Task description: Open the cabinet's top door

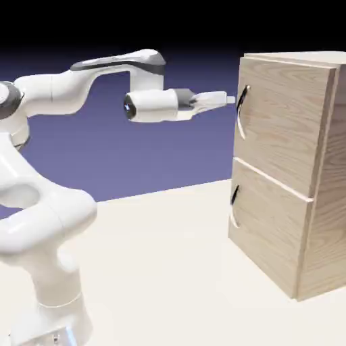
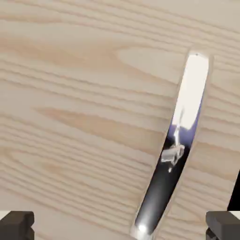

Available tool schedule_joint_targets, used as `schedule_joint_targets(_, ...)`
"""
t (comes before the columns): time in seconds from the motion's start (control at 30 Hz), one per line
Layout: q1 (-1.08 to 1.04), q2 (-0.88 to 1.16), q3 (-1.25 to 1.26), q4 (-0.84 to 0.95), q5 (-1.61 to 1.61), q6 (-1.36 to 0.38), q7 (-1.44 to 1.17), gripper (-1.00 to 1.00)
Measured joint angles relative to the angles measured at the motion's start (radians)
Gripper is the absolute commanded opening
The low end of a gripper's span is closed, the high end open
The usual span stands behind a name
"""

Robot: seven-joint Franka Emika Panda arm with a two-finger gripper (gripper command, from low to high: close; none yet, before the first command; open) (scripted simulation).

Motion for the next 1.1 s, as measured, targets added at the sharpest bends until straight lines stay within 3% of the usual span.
schedule_joint_targets(0.3, -0.209, -0.003, 0.147, 0.153, 0.169, -0.014, 0.077, 0.00)
schedule_joint_targets(0.33, -0.240, 0.003, 0.163, 0.178, 0.170, -0.016, 0.077, -1.00)
schedule_joint_targets(0.7, 0.086, 0.201, -0.050, -0.067, 0.170, -0.194, -0.186, -1.00)
schedule_joint_targets(1.1, 0.521, 0.406, -0.425, -0.197, 0.158, -0.245, -0.495, -1.00)
